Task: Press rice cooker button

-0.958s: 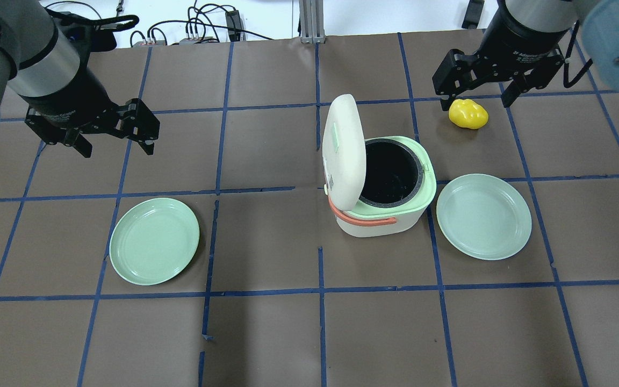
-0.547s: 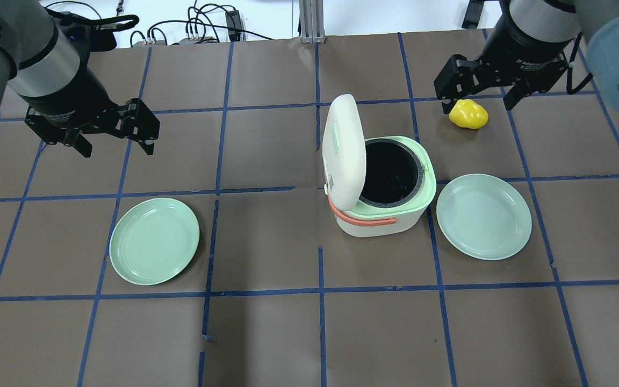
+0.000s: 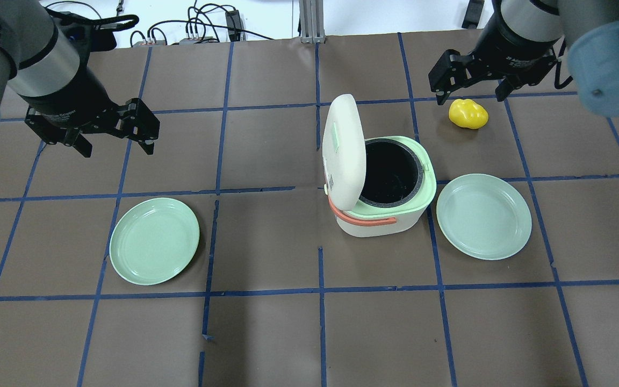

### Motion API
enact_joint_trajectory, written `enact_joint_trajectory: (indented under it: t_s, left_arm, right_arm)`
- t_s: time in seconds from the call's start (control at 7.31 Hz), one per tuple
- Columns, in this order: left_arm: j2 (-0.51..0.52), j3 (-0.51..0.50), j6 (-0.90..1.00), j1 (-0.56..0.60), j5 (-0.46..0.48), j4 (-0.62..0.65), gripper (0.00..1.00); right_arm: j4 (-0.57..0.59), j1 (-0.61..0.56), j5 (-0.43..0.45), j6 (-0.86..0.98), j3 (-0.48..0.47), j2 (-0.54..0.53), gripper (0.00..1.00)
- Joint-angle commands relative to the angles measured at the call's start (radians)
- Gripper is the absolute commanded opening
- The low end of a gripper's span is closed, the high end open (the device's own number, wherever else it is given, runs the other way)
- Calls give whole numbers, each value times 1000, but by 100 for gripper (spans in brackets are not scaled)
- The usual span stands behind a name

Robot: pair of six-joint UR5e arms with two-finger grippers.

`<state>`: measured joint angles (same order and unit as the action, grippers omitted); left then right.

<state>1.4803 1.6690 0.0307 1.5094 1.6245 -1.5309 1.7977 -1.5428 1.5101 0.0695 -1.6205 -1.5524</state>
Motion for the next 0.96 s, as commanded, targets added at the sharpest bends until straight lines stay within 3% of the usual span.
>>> enact_joint_trajectory:
  t_s: [0.0,0.55,0.82]
  left_arm:
    - [0,0,0,0,0,0,100]
    - [0,0,0,0,0,-2,100]
    - [0,0,0,0,0,-2,100]
  right_arm:
    - [17,0,12,-2,-2,18,100]
    - [-11,0,1,3,-16,-4,100]
    - [-93,-7,-4,3,-33,-50,100]
